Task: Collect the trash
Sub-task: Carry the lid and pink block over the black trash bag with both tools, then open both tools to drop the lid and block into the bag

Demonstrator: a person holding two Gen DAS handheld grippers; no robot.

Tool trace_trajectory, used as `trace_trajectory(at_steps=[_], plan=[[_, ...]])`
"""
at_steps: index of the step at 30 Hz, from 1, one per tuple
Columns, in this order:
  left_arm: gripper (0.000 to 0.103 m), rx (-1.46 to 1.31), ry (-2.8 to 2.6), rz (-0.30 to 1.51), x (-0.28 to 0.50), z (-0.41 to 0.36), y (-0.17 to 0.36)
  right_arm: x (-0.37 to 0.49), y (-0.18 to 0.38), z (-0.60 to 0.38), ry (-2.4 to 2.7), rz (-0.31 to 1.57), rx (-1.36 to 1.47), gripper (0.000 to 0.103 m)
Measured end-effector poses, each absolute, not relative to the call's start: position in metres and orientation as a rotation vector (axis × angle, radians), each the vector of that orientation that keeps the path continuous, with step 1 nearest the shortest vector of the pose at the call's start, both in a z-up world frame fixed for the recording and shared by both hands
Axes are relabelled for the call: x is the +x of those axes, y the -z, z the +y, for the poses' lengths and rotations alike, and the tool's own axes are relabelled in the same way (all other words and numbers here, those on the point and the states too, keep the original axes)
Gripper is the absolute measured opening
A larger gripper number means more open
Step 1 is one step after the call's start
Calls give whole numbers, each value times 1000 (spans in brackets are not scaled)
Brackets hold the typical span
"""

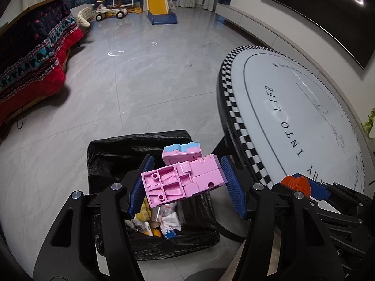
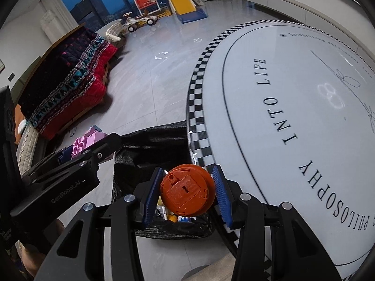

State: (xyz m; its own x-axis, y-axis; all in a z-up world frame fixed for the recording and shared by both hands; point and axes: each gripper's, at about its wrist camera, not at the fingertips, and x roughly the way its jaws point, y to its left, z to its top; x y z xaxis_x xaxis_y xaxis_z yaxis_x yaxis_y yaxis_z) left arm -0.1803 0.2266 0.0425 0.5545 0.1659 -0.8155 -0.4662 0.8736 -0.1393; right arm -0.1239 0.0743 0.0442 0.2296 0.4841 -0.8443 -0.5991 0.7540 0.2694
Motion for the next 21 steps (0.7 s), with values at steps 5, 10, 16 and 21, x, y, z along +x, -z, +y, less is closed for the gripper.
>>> trace_trajectory(at_steps=[5,10,16,21], plan=[[58,-373,-455,937,-205,250,-26,-144,-37,105,-810,1127,-174,46],[59,-398,-529,964,-227,272,-8,-160,-28,128,-855,1146,-223,46],[59,-424,-604,999,-245,295,8,-172,-16,151,-892,1172,-267,46],[99,-463,-657,1048,-252,313,24,-177,-3,174,-936,1211,-342,68]])
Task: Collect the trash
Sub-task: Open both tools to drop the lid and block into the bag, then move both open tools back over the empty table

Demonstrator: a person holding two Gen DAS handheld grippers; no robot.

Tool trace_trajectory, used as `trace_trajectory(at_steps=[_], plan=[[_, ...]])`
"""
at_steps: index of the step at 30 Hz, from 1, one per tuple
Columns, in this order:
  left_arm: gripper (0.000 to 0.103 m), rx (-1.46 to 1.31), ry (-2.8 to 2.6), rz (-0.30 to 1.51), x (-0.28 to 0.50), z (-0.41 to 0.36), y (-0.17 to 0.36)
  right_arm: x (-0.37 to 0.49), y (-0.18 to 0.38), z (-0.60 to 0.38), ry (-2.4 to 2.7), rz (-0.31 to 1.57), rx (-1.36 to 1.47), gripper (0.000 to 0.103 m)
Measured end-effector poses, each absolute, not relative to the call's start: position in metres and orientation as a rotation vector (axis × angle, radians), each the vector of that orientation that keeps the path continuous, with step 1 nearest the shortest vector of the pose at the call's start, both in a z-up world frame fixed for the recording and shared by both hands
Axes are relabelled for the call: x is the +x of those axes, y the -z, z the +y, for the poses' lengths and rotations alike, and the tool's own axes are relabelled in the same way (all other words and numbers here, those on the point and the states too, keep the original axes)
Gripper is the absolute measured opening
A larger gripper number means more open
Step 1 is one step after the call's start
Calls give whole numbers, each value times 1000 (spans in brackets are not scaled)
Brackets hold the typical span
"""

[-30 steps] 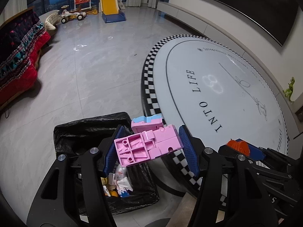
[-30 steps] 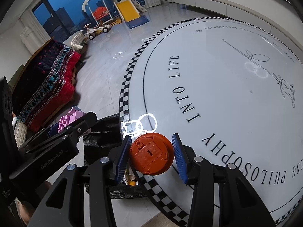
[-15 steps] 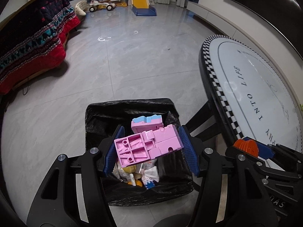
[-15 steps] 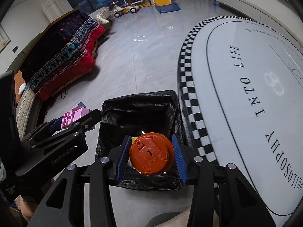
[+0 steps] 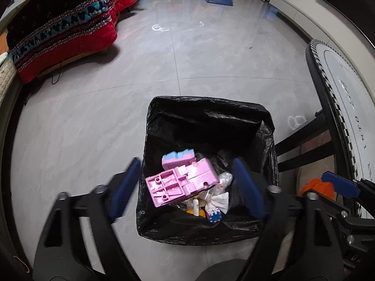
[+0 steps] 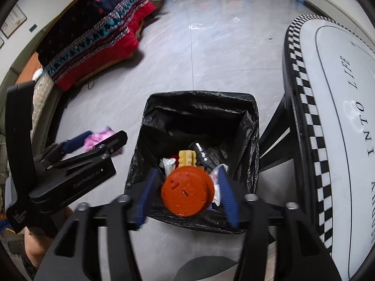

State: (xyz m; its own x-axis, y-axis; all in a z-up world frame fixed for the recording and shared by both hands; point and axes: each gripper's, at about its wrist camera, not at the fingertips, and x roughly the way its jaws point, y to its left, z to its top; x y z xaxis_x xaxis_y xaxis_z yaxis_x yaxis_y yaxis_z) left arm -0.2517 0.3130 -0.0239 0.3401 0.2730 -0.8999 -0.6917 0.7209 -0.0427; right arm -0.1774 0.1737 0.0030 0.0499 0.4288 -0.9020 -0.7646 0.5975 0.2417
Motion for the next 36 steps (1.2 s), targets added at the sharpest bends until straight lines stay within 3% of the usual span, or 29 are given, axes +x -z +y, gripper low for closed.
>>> trace_trajectory(at_steps=[16,36], plan=[[97,-496,-692,1104,-251,315,41,-173,7,167,-935,1213,-346,69],[97,-395,-593,1048,-196,264,-4,-136,-38,116,-915,1134,-251,69]])
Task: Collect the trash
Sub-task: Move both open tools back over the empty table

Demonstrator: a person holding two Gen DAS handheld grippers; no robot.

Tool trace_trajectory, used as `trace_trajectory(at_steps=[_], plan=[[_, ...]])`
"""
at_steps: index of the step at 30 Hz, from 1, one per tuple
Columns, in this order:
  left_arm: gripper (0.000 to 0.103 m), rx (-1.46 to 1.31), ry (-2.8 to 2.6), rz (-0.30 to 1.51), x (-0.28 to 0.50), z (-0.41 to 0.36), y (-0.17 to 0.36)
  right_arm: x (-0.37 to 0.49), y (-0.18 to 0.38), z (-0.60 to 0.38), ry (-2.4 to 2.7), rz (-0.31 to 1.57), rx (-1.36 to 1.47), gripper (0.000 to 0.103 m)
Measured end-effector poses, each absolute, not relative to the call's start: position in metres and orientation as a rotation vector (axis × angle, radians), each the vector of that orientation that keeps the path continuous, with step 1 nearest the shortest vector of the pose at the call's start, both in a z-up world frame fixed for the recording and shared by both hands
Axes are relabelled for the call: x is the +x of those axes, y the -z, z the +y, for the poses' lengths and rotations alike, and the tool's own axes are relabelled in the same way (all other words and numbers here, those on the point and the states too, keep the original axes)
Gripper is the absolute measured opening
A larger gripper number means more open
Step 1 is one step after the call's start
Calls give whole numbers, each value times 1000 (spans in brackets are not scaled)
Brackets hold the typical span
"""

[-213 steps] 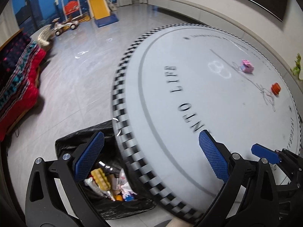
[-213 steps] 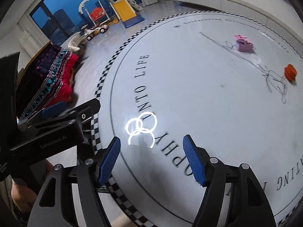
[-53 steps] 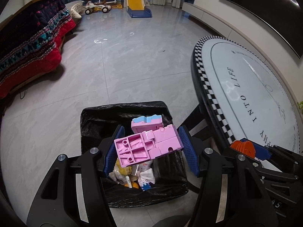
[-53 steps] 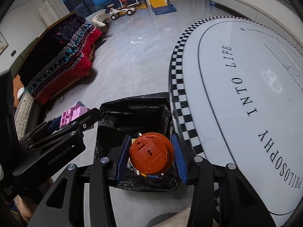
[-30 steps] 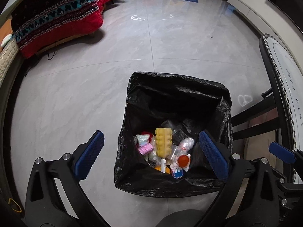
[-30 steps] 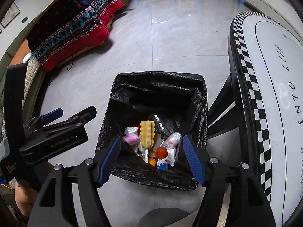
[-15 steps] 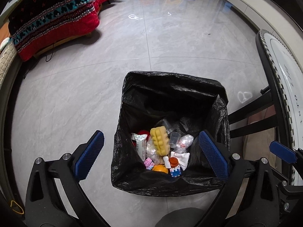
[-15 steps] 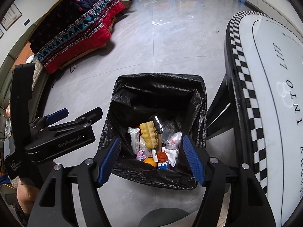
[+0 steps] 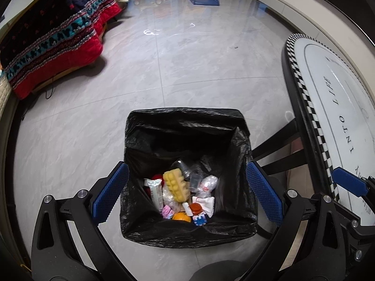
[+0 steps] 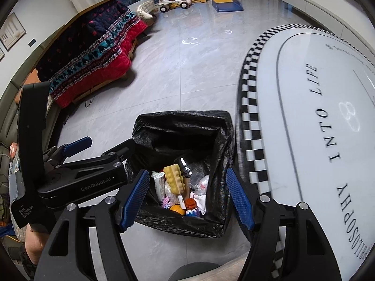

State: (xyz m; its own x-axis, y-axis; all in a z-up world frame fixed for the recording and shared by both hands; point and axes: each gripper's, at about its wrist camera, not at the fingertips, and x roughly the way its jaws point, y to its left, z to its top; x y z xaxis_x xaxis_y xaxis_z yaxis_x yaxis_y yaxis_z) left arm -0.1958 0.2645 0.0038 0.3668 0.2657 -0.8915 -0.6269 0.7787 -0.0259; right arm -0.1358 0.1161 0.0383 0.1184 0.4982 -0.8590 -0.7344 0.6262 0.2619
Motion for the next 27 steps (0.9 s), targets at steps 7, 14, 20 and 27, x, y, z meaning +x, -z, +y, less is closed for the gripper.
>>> trace_trajectory(at_steps=[7,14,20,27], plan=[[97,-354,-520,1043,-170,237,-12,-115,-47,86,-851,1117,-207,69],[97,-305,-454,1040,-140,207,-21,-97,-50,54,-780,1095,-173,70],[97,-280,-386,1029,-115,177,-28,-79,-52,21,-715,1092,-124,70],[97,-247,-308,1017,-84,138,-34,-61,-54,-20,-638,1075,-85,71]])
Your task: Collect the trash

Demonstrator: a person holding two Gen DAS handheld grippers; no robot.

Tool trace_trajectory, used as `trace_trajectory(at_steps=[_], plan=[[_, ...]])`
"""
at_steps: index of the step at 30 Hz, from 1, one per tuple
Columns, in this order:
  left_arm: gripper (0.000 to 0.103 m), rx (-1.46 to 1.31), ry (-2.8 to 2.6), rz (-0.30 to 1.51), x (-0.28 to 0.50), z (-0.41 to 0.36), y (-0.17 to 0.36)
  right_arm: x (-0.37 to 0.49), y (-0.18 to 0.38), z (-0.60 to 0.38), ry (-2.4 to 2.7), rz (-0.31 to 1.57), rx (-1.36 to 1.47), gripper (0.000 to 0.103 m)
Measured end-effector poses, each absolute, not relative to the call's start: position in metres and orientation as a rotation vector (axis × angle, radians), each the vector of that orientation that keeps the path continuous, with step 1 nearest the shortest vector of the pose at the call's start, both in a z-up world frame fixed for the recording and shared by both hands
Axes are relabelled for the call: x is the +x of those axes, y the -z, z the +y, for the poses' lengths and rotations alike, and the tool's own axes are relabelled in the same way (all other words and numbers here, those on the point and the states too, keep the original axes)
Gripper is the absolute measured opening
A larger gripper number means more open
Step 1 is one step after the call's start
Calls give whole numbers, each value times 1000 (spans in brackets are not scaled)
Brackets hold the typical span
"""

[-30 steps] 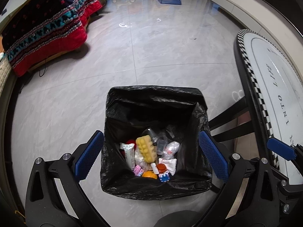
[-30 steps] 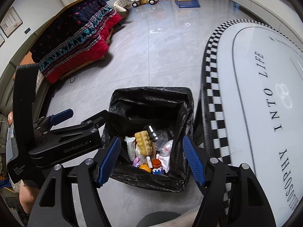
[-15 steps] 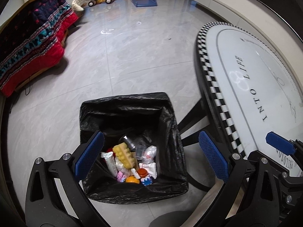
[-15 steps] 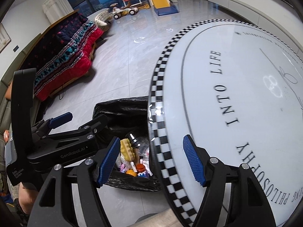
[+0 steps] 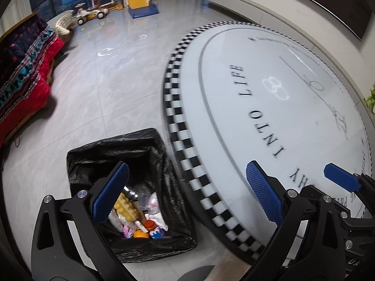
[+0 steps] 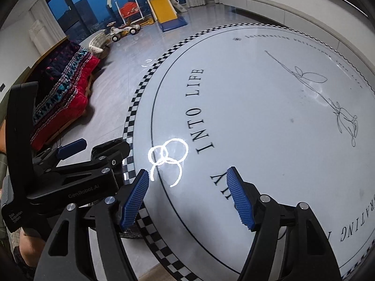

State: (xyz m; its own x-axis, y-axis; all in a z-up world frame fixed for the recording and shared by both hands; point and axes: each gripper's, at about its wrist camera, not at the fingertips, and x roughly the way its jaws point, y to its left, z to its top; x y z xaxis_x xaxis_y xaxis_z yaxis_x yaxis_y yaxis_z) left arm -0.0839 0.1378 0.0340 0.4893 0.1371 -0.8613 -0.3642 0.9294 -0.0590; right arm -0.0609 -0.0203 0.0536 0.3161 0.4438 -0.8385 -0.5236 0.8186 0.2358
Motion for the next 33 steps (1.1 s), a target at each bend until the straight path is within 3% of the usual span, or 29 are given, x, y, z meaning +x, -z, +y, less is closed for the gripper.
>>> trace_trajectory(at_steps=[24,33], plan=[[97,-65,-85,1028,-1,-9,-14,-17,-15,-187,-291,1067,83,73],[97,-16,-54,1020,14,-35,-2,-4,2,-206,-190,1013,34,76]])
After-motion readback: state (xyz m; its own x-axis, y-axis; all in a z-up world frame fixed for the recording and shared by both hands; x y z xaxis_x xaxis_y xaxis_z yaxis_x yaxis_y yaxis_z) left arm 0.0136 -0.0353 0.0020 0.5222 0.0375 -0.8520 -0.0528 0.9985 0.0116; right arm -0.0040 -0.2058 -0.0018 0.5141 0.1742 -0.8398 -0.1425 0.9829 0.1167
